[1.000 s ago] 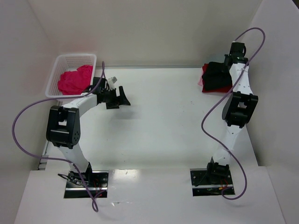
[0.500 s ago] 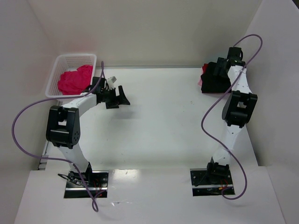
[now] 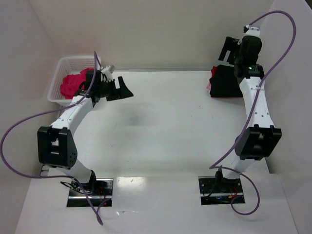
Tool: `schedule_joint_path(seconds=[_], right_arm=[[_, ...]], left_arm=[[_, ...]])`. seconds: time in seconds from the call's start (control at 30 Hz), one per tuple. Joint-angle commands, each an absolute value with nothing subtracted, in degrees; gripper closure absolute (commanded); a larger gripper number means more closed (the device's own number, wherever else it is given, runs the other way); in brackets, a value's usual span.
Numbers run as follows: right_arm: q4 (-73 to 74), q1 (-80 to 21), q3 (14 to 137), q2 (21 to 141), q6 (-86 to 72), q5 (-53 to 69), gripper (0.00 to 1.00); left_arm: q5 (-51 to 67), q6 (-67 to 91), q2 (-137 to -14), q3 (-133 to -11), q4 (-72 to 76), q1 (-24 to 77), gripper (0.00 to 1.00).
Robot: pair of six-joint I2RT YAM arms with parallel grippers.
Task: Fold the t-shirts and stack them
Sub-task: Put the neatly folded tshirt into the corner of the board with the right arm
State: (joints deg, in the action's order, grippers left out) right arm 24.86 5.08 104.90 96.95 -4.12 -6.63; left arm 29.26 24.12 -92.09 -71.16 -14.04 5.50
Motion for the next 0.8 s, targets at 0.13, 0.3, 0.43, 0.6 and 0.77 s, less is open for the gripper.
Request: schedule_joint_path(seconds=[0.13, 0.3, 0.43, 0.6, 0.77], right_arm=[[13.45, 9.14, 90.7, 104.49, -10.28, -6.32, 0.17], [15.29, 13.0, 93.87, 113.0, -13.54, -8.63, 0.41], [15.29, 15.03, 97.2, 118.38, -14.94, -7.03, 0.5], [17.57, 15.03, 101.07, 121.73, -14.41, -15.02, 0.5], [17.58, 15.56, 98.97, 118.06, -14.94, -11.63, 0.46]], left_arm=[[28.84, 23.12, -84.03, -77.43, -18.89, 4.48, 0.03], [28.21, 23.12, -81.31, -76.03, -21.01, 4.48, 0.03], [27.69, 23.64, -80.16, -75.5, -22.06, 4.48, 0.03], [26.55, 23.64, -80.16, -75.5, -22.06, 4.48, 0.03], [26.54, 23.64, -80.16, -74.27, -21.45, 4.48, 0.03]])
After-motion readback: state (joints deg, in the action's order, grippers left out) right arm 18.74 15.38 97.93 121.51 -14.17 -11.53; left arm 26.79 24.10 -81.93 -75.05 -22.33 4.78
